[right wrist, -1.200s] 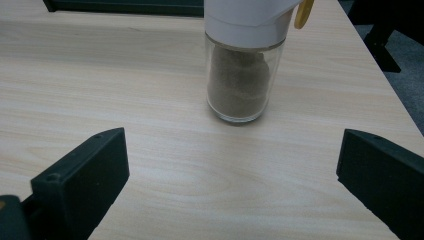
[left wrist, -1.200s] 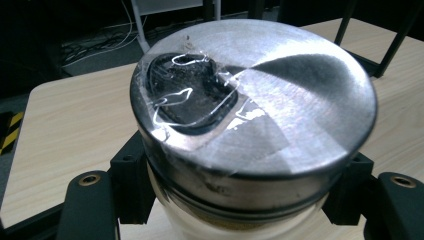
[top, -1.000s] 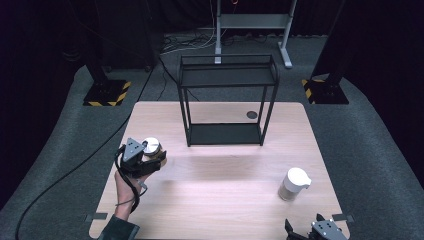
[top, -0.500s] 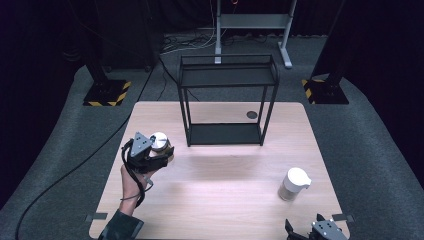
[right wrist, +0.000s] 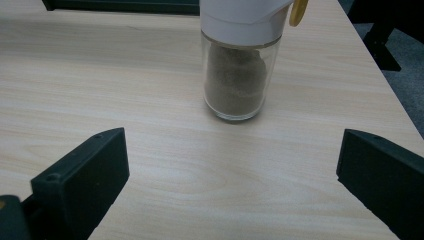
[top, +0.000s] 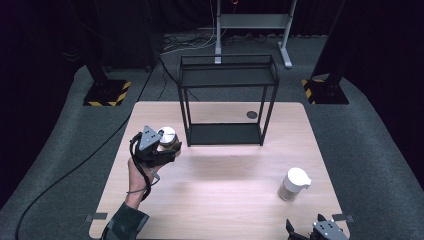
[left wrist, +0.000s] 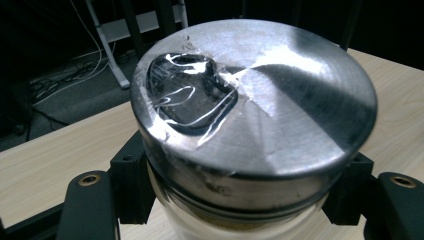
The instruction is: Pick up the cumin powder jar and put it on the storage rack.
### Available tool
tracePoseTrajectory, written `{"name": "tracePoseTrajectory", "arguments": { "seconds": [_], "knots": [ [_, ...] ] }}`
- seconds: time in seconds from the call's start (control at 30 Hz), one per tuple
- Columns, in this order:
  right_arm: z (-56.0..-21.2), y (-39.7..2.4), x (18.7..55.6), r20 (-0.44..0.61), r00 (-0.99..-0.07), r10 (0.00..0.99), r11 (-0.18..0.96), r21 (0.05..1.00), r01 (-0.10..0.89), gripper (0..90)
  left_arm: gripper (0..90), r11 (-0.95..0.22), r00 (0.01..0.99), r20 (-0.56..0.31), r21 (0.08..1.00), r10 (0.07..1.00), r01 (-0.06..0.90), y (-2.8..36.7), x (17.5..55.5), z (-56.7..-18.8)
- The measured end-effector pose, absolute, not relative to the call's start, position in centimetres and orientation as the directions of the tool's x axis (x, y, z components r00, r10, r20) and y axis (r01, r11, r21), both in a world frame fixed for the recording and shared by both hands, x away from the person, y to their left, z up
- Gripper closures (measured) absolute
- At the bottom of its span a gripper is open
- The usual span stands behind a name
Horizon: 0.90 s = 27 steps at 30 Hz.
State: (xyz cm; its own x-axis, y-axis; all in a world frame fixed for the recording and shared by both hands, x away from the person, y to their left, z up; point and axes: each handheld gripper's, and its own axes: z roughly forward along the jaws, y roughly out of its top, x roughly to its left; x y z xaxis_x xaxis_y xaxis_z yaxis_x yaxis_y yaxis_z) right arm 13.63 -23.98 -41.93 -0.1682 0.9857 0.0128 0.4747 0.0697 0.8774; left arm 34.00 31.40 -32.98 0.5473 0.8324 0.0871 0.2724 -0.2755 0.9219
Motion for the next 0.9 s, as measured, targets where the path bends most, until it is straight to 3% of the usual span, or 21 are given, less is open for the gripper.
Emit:
{"name": "tracePoseTrajectory", "arguments": {
  "seconds": [0.9],
  "knots": [
    [-41.8, -24.1, 13.4, 0.008, -0.166, 0.986, 0.072, 0.879, 0.472, 0.0, 30.7, -0.326, 0.604, 0.111, 0.910, 0.790, 0.258, 29.2, 36.7, -30.8]
  ]
}}
